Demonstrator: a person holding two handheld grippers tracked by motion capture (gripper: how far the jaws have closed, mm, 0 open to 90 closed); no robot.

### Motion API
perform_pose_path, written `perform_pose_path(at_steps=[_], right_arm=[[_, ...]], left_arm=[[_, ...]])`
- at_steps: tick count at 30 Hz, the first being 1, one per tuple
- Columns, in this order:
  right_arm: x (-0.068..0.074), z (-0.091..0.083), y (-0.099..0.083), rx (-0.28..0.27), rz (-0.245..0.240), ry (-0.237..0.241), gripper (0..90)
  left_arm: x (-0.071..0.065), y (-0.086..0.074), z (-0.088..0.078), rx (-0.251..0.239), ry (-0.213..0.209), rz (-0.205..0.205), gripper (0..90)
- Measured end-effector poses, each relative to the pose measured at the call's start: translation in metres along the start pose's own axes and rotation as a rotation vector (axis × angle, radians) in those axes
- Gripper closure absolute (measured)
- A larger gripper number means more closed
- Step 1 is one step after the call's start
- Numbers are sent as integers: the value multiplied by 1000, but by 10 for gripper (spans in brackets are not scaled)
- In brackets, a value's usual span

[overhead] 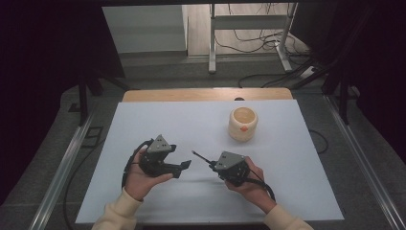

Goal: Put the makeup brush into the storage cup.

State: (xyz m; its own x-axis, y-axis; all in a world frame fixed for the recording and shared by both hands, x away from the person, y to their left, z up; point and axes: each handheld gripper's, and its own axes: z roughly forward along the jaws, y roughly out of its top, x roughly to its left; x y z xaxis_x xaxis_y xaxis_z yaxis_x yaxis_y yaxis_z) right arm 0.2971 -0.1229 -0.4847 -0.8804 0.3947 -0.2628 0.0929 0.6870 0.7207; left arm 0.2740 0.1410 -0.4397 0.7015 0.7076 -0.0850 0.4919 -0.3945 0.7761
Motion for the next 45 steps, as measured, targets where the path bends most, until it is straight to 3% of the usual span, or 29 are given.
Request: perform_pose_path(at_steps=[10, 14, 20, 26, 30, 36, 45], right_arm=[[-6, -6, -2, -28, 53, 0, 829], [-9, -7, -3, -38, 67, -1, 829], [-11, -9, -4, -45, 79, -2, 828], [-12, -11, -4, -53, 86, -6, 829], [-16, -12, -6, -63, 104, -9, 829], [-18, -14, -5, -81, 116, -15, 829], [-24, -16, -3, -106, 139, -18, 829]], left_arm=[[5, -17, 0, 17, 55, 14, 215], [12, -33, -6, 19, 86, 3, 209], [17, -45, -10, 9, 121, -25, 209], [18, -55, -19, -2, 172, -26, 188], [24, -64, -25, -16, 218, -61, 173], [30, -70, -23, -5, 217, -86, 152], [31, -70, -19, 5, 228, -70, 135]])
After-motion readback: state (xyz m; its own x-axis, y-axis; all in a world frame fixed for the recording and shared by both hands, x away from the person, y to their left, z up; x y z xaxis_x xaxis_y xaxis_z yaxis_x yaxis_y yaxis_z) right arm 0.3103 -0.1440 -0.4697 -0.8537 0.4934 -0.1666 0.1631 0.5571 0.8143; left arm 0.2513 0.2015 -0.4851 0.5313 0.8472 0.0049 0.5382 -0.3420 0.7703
